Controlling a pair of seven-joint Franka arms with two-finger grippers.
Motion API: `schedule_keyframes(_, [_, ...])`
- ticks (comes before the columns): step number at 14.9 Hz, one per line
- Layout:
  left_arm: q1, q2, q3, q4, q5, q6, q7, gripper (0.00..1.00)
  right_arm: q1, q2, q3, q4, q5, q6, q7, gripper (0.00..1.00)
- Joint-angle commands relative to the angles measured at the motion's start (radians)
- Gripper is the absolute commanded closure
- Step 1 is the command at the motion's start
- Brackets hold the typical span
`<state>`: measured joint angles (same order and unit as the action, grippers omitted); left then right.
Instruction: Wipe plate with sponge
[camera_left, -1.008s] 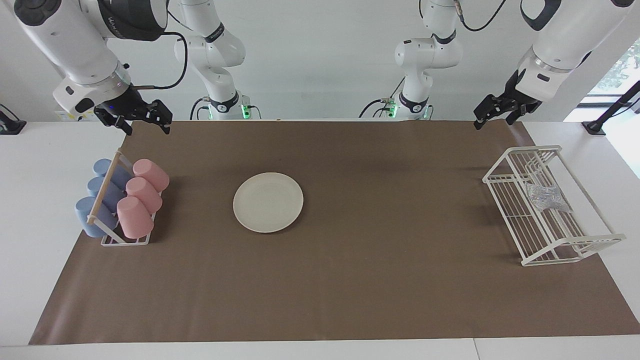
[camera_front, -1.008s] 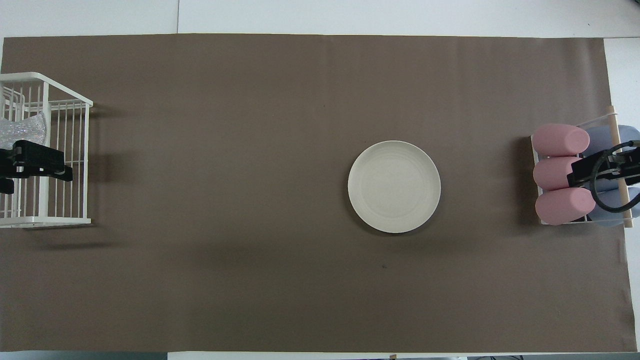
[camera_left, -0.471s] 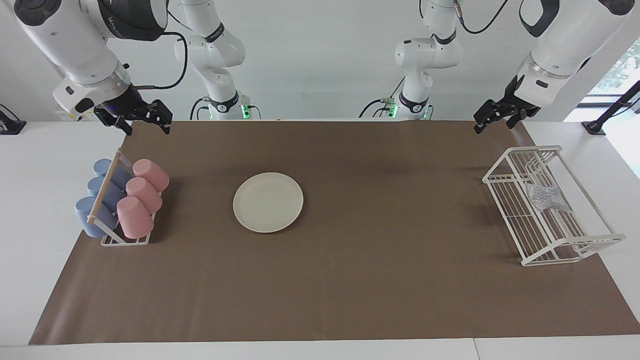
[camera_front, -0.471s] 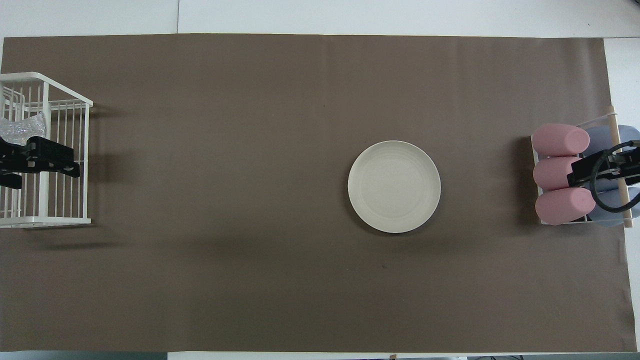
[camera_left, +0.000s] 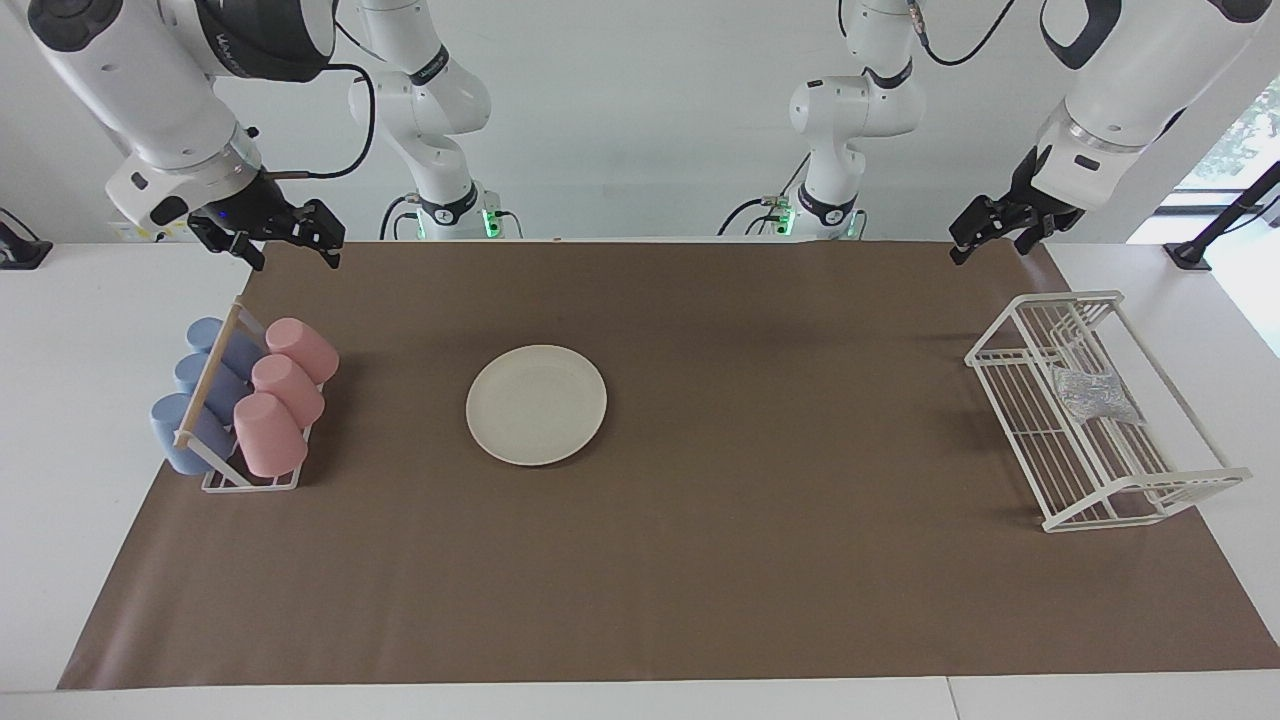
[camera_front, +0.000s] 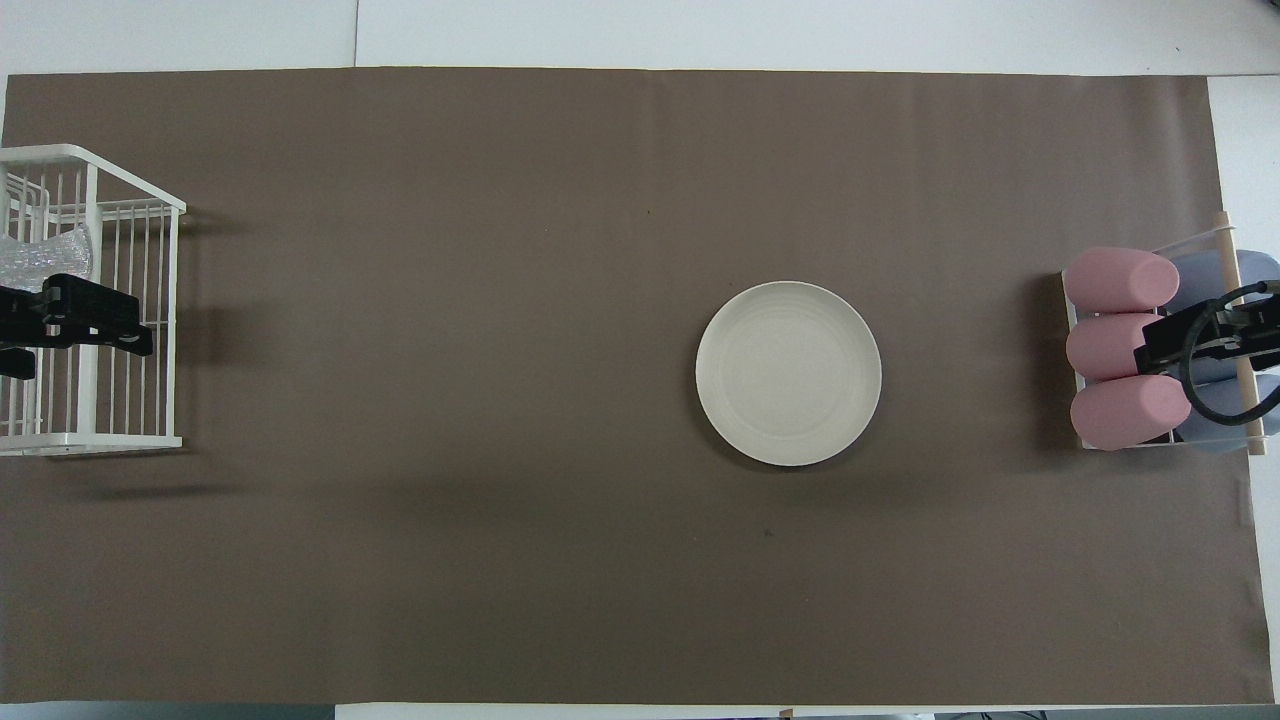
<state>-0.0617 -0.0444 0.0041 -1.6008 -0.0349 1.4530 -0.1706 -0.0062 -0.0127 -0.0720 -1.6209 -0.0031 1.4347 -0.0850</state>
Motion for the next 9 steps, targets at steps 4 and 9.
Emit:
schedule_keyframes(4, [-0.001, -0.012, 0.002, 0.001, 0.01, 0.004, 0.008, 0.0, -0.005, -0.015, 0.003, -0.014, 0.014, 0.009, 0.011, 0.0])
schedule_keyframes(9, [-0.004, -0.011, 0.002, 0.002, 0.01, 0.01, 0.005, 0.0, -0.005, -0.015, 0.003, -0.014, 0.014, 0.009, 0.01, 0.0])
